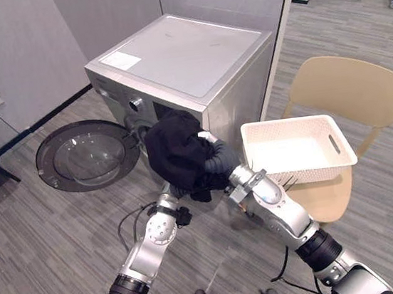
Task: Pick up the laundry basket with both hands and put the clothes into the washing machine.
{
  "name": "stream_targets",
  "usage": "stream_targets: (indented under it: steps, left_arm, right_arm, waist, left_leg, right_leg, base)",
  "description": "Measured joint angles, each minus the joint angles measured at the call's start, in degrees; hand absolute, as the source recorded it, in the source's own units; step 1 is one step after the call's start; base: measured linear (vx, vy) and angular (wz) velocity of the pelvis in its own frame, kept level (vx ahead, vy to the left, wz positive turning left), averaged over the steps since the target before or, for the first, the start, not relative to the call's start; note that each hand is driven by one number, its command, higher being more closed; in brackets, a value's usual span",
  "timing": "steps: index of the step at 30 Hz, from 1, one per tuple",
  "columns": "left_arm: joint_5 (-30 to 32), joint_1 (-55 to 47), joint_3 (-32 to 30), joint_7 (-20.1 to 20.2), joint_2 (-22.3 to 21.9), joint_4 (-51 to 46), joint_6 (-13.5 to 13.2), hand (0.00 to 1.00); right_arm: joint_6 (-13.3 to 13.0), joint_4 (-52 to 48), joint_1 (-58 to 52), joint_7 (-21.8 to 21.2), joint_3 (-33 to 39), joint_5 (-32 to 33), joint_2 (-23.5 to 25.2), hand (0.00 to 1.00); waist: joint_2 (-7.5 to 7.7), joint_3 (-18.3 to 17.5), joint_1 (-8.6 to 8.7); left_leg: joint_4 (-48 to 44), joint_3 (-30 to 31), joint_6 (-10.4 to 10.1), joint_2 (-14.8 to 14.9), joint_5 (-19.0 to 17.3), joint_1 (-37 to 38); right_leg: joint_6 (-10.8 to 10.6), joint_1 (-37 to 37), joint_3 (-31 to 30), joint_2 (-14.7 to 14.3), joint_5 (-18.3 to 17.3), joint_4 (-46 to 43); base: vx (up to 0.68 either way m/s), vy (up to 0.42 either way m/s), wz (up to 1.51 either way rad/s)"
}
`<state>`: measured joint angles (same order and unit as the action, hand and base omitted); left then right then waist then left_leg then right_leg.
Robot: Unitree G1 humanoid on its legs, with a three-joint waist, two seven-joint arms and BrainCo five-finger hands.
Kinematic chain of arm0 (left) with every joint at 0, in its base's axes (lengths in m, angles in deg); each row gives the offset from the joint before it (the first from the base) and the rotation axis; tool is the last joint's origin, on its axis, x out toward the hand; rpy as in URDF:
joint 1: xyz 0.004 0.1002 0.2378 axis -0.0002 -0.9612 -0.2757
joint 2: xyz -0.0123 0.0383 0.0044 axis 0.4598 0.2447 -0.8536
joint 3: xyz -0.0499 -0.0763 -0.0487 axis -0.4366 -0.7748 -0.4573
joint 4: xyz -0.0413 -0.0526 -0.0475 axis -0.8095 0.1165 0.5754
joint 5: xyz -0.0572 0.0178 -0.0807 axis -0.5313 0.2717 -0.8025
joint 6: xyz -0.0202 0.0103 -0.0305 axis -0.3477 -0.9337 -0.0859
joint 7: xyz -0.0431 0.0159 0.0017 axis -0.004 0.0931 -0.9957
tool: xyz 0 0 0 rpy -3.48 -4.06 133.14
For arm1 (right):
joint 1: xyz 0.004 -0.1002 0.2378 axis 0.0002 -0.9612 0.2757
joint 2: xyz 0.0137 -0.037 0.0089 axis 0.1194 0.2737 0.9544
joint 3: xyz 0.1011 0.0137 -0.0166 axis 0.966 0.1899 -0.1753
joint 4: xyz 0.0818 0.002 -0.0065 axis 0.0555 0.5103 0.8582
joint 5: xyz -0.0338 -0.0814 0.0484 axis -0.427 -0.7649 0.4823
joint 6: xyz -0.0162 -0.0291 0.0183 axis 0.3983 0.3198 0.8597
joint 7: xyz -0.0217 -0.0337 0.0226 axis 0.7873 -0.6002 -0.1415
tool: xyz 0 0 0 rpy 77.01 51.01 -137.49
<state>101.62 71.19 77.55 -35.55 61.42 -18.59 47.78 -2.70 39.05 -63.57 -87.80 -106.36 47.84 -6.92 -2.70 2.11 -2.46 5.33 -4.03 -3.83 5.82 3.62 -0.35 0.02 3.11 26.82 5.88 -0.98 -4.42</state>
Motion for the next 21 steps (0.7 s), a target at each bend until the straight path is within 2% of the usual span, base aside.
stream_targets:
  steps: [4,8,12,16,17,21]
  left_arm:
    - [-0.1,-0.3,0.2,-1.1,-0.9,0.9,0.1,1.0]
    - [-0.1,-2.0,-0.7,-1.3,-2.8,0.9,0.2,1.0]
    - [-0.7,-6.7,-5.3,-1.4,-7.0,0.9,0.2,1.0]
    - [-2.5,-10.2,-12.5,-2.5,-9.0,0.4,0.2,1.0]
    - [-2.7,-10.5,-13.2,-2.6,-9.0,0.3,0.2,1.0]
    - [-3.4,-15.7,-19.8,-2.9,-10.0,-1.3,0.2,1.0]
  right_arm:
    - [-0.8,-0.2,-2.6,-0.1,-0.4,4.5,0.2,0.0]
    - [-1.8,-0.3,-5.0,-0.6,-0.4,4.5,0.2,0.0]
    - [-1.8,-0.3,-9.2,-2.3,1.1,2.0,0.2,0.0]
    - [-2.0,-0.7,-13.9,-2.3,6.1,-11.6,-0.1,0.0]
    - [-2.0,-0.8,-14.6,-2.0,7.1,-13.3,-0.2,0.0]
    - [-2.4,-4.0,-21.1,1.4,17.2,-24.5,-1.7,0.0]
  waist:
    - [-0.05,-1.9,-0.01]
    - [0.04,-2.1,-0.01]
    - [-0.12,-2.2,-0.08]
    - [-0.14,-2.2,-0.2]
    - [-0.15,-2.2,-0.24]
    - [-0.15,-2.2,-0.53]
  left_leg:
    - [0.0,0.8,-0.5,0.6,0.3,-1.0]
    - [0.0,1.4,-0.7,1.2,0.5,-0.9]
    - [0.0,1.9,-0.8,1.5,0.5,-1.0]
    - [0.4,2.5,-0.9,1.7,0.6,-1.7]
    - [0.4,2.6,-0.9,1.7,0.6,-1.8]
    - [0.4,3.8,-0.9,1.6,0.6,-2.4]
  right_leg:
    - [0.6,-0.1,0.6,-1.1,0.8,1.7]
    - [0.7,-1.0,1.3,-1.9,0.9,2.6]
    - [0.7,-1.1,1.6,-2.3,0.9,2.7]
    - [0.1,-1.1,2.0,-2.4,0.3,2.6]
    - [0.0,-1.1,2.0,-2.5,0.3,2.6]
    - [-0.2,-1.0,2.2,-2.6,-0.2,2.4]
  base:
    - [0.01,-0.019,0.04]
    - [0.03,-0.03,0.08]
    - [0.02,-0.02,0.04]
    - [-0.02,-0.008,0.07]
    - [-0.01,-0.006,0.14]
    - [0.03,-0.007,0.13]
